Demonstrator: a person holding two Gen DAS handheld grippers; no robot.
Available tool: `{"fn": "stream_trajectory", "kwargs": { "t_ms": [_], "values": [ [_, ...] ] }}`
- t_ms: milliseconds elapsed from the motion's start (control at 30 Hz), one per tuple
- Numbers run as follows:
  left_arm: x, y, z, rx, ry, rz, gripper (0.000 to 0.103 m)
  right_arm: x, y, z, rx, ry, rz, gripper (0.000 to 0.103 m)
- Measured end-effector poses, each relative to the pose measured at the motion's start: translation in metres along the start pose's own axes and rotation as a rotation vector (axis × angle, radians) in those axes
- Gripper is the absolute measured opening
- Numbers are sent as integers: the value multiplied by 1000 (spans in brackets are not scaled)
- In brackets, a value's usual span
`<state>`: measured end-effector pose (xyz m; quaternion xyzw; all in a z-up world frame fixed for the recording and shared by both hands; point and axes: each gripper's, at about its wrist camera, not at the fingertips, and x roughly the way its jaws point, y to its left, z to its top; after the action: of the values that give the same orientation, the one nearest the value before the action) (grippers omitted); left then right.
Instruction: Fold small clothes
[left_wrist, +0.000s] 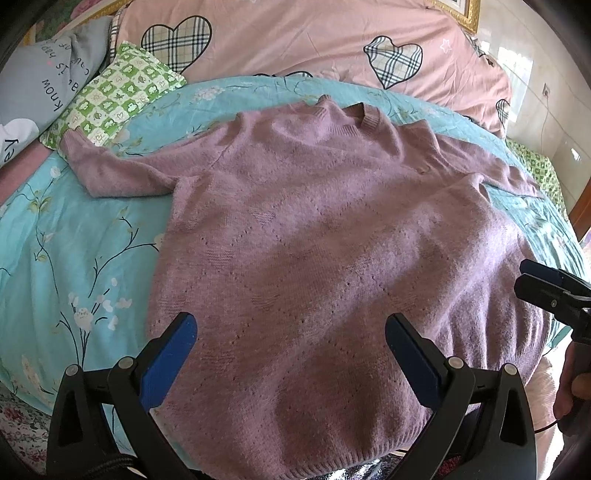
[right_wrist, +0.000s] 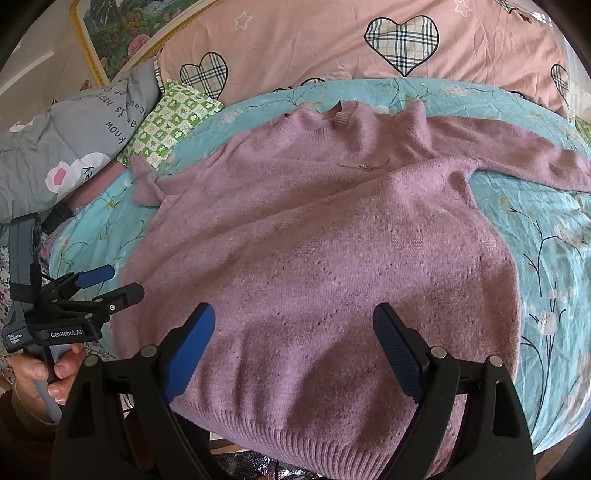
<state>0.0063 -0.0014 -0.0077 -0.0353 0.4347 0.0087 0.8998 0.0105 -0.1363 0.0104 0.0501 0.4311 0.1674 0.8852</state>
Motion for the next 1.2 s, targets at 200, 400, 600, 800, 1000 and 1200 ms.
{"fn": "stream_trajectory", "kwargs": {
  "t_ms": [200,400,600,800,1000,1200],
  "values": [
    [4,0,2,-14,11,-26,102,2,-9,2,35,-11,5,88],
    [12,1,10,-12,34,-26,102,0,-31,6,72,-75,-21,88],
    [21,2,27,22,17,14,102,-5,-80,15,213,-66,-49,88],
    [35,1,50,32,60,28,102,-21,-143,28,323,-148,-108,88],
    [48,2,88,43,13,58,102,-42,-223,45,409,-201,-209,88],
    [65,7,130,27,-1,81,102,-52,-316,68,548,-231,-262,88]
  ]
}}
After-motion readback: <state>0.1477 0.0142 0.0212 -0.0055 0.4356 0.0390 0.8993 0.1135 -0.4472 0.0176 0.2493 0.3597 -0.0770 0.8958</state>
